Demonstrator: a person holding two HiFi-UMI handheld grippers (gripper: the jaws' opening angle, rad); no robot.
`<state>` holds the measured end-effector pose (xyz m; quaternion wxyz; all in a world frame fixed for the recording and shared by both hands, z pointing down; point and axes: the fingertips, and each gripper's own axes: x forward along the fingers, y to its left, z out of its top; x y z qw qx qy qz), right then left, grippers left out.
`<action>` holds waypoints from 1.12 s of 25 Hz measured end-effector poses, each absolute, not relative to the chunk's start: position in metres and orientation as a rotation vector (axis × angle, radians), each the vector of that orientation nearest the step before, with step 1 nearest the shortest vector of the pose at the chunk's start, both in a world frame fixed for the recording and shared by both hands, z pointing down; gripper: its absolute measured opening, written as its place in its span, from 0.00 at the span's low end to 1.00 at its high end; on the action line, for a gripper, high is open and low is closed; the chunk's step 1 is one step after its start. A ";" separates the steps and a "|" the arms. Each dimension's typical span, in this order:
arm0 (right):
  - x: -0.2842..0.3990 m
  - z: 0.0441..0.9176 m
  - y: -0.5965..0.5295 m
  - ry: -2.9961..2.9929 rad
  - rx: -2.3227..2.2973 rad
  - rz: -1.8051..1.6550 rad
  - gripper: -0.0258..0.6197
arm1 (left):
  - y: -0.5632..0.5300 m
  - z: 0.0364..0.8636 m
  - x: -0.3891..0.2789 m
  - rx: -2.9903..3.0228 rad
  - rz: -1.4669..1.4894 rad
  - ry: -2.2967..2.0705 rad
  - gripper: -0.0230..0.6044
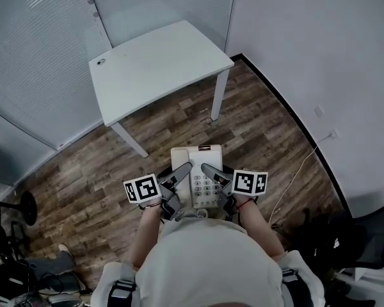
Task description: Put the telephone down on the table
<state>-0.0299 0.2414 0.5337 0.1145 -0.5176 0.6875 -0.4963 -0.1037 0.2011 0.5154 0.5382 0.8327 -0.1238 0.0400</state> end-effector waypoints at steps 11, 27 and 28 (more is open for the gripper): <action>-0.032 0.538 0.249 2.037 -1.500 -1.440 0.53 | 0.210 0.519 -0.106 1.995 0.082 -0.304 0.69; -0.020 0.541 0.203 2.038 -1.484 -1.432 0.53 | 0.164 0.522 -0.094 2.004 0.084 -0.313 0.69; -0.017 0.540 0.193 2.037 -1.485 -1.435 0.53 | 0.155 0.521 -0.092 2.001 0.085 -0.313 0.69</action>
